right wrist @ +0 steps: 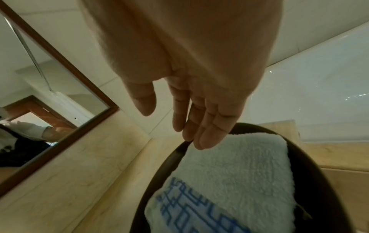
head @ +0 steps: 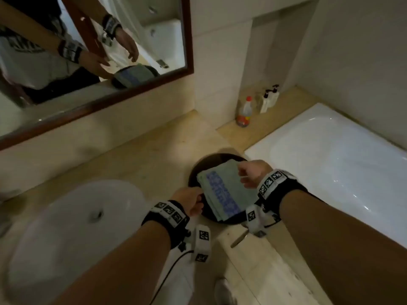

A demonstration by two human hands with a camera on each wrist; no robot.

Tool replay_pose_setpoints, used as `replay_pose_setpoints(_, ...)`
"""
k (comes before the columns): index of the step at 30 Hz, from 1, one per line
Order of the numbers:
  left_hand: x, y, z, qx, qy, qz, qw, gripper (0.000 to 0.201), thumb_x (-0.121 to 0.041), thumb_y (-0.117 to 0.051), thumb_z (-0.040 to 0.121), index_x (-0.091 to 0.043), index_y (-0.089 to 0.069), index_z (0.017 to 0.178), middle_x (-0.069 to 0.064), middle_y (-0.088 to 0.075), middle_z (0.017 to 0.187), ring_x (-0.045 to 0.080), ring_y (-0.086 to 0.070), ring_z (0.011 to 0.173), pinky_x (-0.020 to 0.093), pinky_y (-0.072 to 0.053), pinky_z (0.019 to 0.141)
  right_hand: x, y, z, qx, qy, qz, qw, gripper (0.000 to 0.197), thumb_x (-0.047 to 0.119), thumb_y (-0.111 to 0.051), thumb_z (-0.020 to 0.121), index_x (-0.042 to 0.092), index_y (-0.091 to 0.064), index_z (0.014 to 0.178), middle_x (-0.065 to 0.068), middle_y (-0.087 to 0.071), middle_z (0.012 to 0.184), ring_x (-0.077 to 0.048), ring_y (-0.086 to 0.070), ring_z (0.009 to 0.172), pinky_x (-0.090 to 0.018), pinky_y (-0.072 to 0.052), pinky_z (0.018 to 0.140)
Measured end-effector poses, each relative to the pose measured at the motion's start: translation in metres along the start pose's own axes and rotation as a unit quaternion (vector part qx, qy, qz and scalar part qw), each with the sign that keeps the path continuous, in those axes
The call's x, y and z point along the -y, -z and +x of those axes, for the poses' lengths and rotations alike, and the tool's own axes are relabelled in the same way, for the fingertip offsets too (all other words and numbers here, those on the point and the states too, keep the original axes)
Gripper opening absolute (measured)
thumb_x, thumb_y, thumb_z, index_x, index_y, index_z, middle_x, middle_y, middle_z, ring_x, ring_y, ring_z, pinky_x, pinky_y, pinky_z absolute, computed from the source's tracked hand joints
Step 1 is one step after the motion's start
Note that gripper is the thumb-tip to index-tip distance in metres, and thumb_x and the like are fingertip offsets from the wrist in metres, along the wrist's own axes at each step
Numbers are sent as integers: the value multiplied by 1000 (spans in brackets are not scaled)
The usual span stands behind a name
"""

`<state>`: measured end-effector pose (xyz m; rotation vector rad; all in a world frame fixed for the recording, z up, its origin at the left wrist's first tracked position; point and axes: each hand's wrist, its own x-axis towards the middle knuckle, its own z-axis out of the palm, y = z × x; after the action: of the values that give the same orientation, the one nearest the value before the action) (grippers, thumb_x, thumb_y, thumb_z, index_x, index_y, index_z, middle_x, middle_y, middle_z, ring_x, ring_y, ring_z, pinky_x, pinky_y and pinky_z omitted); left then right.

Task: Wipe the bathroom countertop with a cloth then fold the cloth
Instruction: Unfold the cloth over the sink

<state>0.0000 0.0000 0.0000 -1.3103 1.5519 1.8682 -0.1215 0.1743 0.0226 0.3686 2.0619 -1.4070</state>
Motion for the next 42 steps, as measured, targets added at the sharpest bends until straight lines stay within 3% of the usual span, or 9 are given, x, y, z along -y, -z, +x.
replay_pose_setpoints(5,2,-31,23,-37,15,22,999,26,-16,-61,96,-10,-49,73,10,-47,69,26,-47,60,36,-49,71,-21,-3,22,51,-8,-215,975,40,44,-59,91,10,-62,112,-9,-64,104,-28,-63,93,-39,-54,83)
replay_pose_setpoints(9,2,-46,35,-62,28,22,997,16,-19,-65,92,-11,-57,80,14,-64,94,34,-65,98,47,-54,95,-34,-7,31,93,21,-355,930,40,49,-56,90,15,-66,108,-8,-65,108,-27,-62,99,-40,-53,91)
replay_pose_setpoints(14,1,-47,45,-71,36,26,996,20,-18,-69,91,-8,-59,77,11,-54,69,27,-55,69,37,-49,71,-33,-8,38,118,57,-405,905,42,50,-58,88,14,-68,108,-8,-67,111,-25,-61,100,-36,-52,90)
replay_pose_setpoints(24,-17,-64,39,-20,31,-30,999,13,-6,-55,89,-9,-56,76,10,-49,67,22,-47,58,37,-43,69,-21,-10,39,210,108,-479,845,62,74,-49,83,26,-66,120,0,-65,121,-21,-59,109,-34,-46,94)
replay_pose_setpoints(28,-26,-64,17,6,-9,-67,998,7,3,-55,85,0,-61,86,12,-52,65,24,-51,58,32,-46,60,-10,1,34,236,112,-443,857,83,87,-54,58,33,-63,120,5,-66,118,-15,-61,102,-38,-50,94)
replay_pose_setpoints(33,-58,-66,-24,17,-76,-116,990,9,5,-51,89,4,-59,86,13,-48,61,23,-48,49,28,-43,47,43,10,12,241,151,-444,849,57,70,-71,55,24,-56,85,-3,-60,84,-21,-60,74,-37,-54,65)
replay_pose_setpoints(37,-87,-62,-47,35,-134,-141,980,23,0,-51,92,11,-67,105,13,-55,68,23,-56,53,29,-49,49,78,7,9,271,147,-395,865,51,48,-75,62,32,-65,109,-6,-71,108,-29,-69,98,-51,-60,79)
replay_pose_setpoints(40,-112,-37,-76,52,-181,-183,965,23,-5,-49,96,5,-69,102,11,-57,72,21,-56,59,30,-48,54,125,0,-14,299,161,-338,878,21,20,-71,83,26,-64,102,-4,-70,95,-20,-69,82,-32,-60,67)
replay_pose_setpoints(42,-129,-16,-98,47,-216,-198,955,23,-8,-49,98,2,-69,101,11,-63,75,20,-59,59,29,-51,53,156,-12,-34,310,197,-343,865,20,19,-68,85,24,-65,104,-2,-71,90,-16,-69,75,-25,-55,56)
